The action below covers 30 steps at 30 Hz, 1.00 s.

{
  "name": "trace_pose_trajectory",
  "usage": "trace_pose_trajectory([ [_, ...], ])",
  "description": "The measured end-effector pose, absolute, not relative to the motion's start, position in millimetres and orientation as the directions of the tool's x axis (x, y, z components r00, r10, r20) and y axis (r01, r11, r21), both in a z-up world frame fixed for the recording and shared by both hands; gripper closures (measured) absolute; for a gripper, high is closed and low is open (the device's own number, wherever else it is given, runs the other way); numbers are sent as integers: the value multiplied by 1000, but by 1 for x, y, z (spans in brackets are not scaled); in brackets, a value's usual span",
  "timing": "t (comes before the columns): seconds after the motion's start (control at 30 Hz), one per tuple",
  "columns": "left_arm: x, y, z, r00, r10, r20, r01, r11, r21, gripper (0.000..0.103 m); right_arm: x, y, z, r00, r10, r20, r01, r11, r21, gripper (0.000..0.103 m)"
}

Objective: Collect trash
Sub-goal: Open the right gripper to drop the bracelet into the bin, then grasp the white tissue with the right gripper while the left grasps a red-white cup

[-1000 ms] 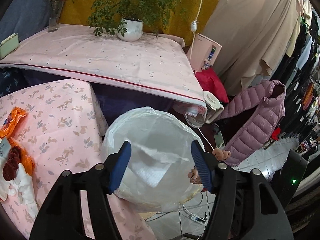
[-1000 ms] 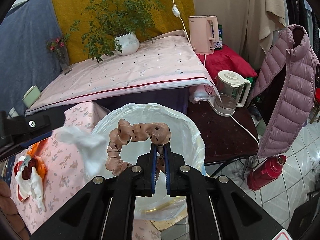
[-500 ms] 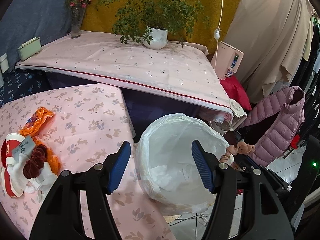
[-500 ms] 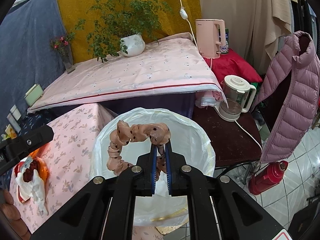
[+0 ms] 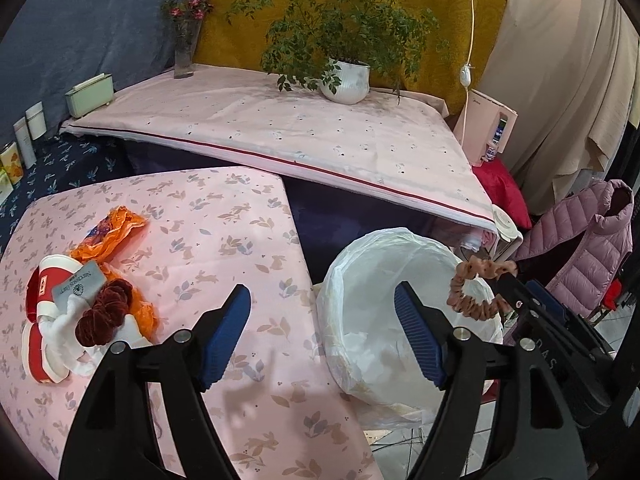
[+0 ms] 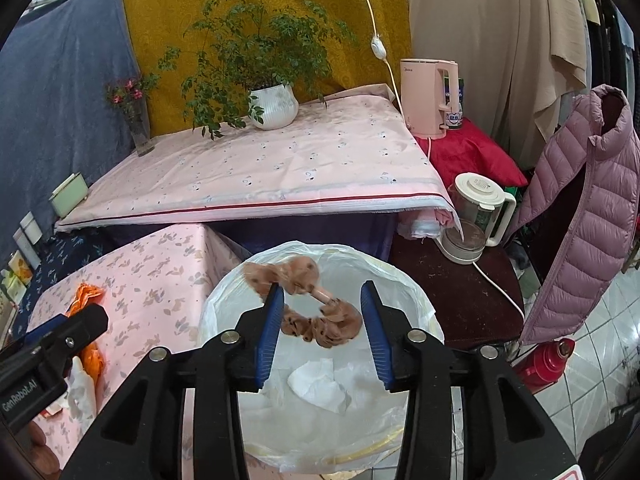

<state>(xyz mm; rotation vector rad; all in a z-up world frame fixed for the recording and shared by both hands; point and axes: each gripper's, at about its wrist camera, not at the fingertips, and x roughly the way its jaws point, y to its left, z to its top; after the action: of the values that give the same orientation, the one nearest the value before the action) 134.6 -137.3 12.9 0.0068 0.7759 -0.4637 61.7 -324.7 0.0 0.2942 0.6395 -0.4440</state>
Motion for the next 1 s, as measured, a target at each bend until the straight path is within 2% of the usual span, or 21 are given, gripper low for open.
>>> trace_pose_trajectory([
  [0.03, 135, -136, 13, 619, -398, -677, 403, 901, -161, 32, 62, -324, 1, 716, -304, -628, 481, 867, 128, 63],
  [0.1, 134, -134, 12, 620, -394, -679, 399, 903, -160, 32, 63, -321, 3, 718, -309, -623, 477, 871, 118, 54],
  [0.17, 133, -131, 12, 623, -391, -678, 394, 905, -161, 29, 64, -320, 4, 718, -320, -618, 479, 871, 105, 52],
  [0.53, 131, -113, 14, 641, -375, -670, 359, 918, -170, 28, 61, -311, 10, 723, -311, -617, 467, 878, 104, 52],
  [0.63, 130, -107, 13, 647, -366, -669, 344, 923, -173, 28, 60, -304, 12, 730, -297, -616, 452, 886, 108, 48],
  [0.73, 129, -97, 12, 656, -351, -668, 321, 931, -175, 23, 59, -294, 13, 735, -281, -617, 436, 893, 112, 47],
  [0.93, 130, -72, 10, 673, -316, -668, 270, 947, -175, 21, 60, -271, 15, 746, -242, -620, 395, 911, 120, 46],
  [1.0, 130, -61, 8, 681, -297, -669, 247, 954, -172, 14, 60, -262, 15, 750, -227, -621, 379, 918, 121, 46],
])
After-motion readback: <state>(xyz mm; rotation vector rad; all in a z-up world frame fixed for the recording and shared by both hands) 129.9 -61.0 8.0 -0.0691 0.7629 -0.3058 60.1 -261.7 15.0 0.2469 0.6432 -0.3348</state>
